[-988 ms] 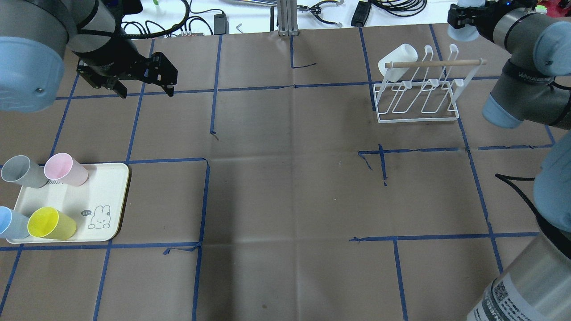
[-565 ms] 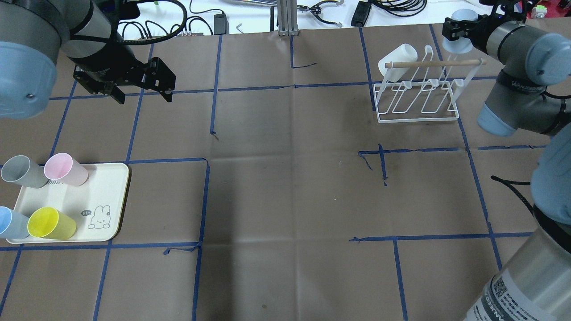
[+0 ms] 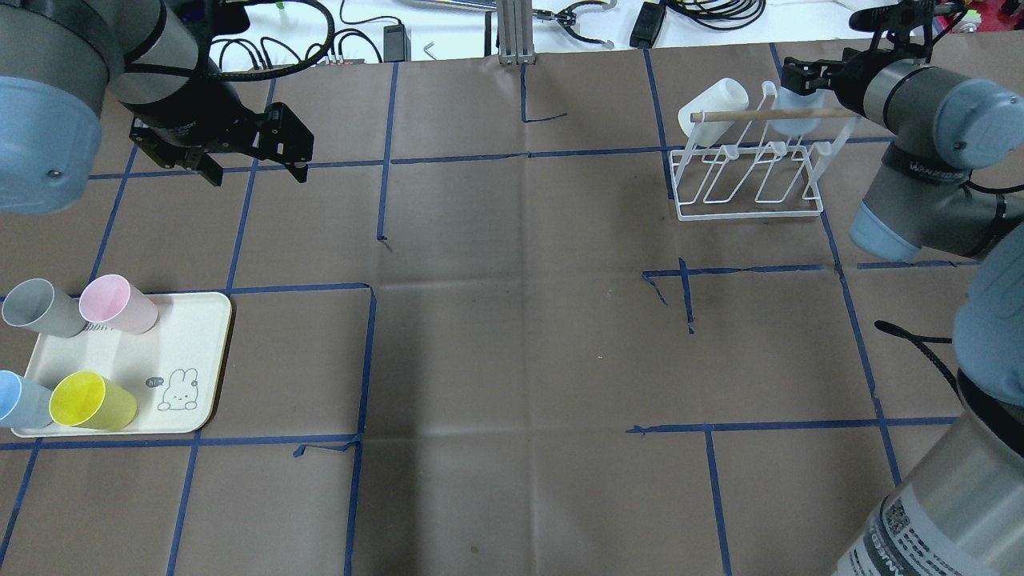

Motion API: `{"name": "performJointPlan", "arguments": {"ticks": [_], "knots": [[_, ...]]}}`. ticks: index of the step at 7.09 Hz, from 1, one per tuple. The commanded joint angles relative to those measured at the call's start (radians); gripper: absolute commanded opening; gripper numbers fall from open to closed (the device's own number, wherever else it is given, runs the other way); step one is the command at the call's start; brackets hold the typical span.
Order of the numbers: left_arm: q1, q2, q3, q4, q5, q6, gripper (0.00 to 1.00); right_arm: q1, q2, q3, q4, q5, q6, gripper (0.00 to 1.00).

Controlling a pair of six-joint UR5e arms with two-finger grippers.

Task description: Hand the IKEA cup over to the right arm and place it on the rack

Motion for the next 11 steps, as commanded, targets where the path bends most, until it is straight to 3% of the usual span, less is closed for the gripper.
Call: {"name": "performJointPlan", "arguments": {"ticks": [1,3,5,6,8,9,11], "knots": [[0.000,0.000,0.000,0.002,0.003,-0.002,1.00,0.000,-0.003,-0.007,0.003,-0.005,0.004,1.00],[0.000,0.000,0.000,0.002,0.003,0.000,1.00,0.003,-0.037,-0.030,0.066,-0.009,0.008,1.00],[-0.001,0.000,-0.002,0.002,0.003,-0.002,1.00,0.041,-0.174,-0.068,0.502,-0.040,0.007,1.00],[-0.001,0.000,-0.003,0.002,0.003,-0.002,1.00,0.101,-0.239,-0.107,0.677,-0.123,0.010,1.00],[-0.001,0.000,-0.003,0.002,0.003,-0.002,1.00,0.260,-0.288,-0.223,1.117,-0.162,0.049,1.00],[-0.001,0.000,-0.002,0.002,0.003,-0.005,1.00,0.323,-0.331,-0.245,1.220,-0.249,0.188,1.00],[-0.001,0.009,-0.003,-0.019,0.009,-0.015,1.00,0.450,-0.428,-0.246,1.443,-0.336,0.299,1.00]]}}
